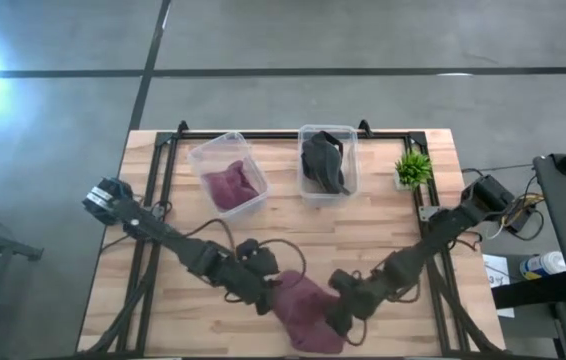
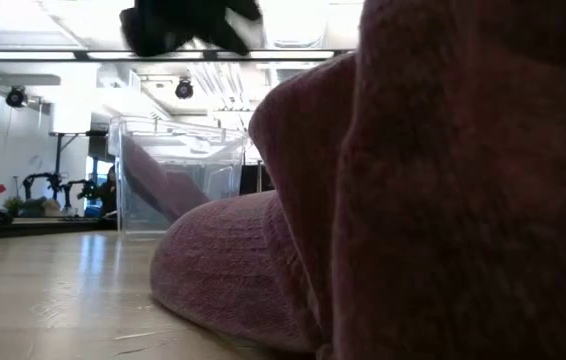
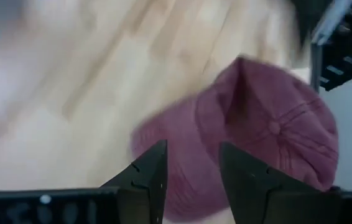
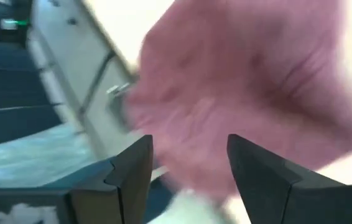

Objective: Pick & Place hat
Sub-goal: Put the red cap into the left transparent bin

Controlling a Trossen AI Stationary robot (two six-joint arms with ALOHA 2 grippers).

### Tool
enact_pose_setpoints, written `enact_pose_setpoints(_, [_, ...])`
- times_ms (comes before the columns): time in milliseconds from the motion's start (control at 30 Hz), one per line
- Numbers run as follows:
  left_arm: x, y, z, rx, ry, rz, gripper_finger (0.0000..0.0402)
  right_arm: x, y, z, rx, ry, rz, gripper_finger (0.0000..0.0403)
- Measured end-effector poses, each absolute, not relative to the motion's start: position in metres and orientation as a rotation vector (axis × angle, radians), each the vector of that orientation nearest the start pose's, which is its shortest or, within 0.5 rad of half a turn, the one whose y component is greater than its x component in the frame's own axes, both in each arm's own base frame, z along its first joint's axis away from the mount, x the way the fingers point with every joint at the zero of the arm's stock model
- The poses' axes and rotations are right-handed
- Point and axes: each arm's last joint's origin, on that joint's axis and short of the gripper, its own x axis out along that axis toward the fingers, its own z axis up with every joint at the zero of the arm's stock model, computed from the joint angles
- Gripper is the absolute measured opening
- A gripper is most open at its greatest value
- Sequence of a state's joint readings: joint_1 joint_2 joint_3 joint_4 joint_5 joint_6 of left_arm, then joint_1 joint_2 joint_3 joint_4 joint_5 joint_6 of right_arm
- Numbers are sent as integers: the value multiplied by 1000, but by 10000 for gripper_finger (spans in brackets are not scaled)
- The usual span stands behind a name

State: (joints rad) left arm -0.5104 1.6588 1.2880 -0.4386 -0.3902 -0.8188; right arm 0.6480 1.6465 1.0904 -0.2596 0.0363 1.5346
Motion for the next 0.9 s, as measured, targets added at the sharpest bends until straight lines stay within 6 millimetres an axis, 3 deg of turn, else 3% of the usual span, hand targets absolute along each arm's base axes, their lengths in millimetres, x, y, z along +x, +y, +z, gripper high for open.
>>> enact_pose_setpoints(133, [329,-158,245,-601,786,288,135,266,223,221,1213,1012,-129,203])
enact_pose_setpoints(367, [335,-136,217,-689,899,334,136,265,242,184,1212,1048,-245,203])
enact_pose_setpoints(567, [330,-110,187,-911,938,256,136,271,254,175,1258,1014,-196,203])
enact_pose_setpoints(700, [328,-109,178,-1049,889,156,136,270,258,161,1251,1049,-232,203])
enact_pose_setpoints(900, [322,-108,167,-1054,918,183,136,270,261,143,1247,1100,-267,203])
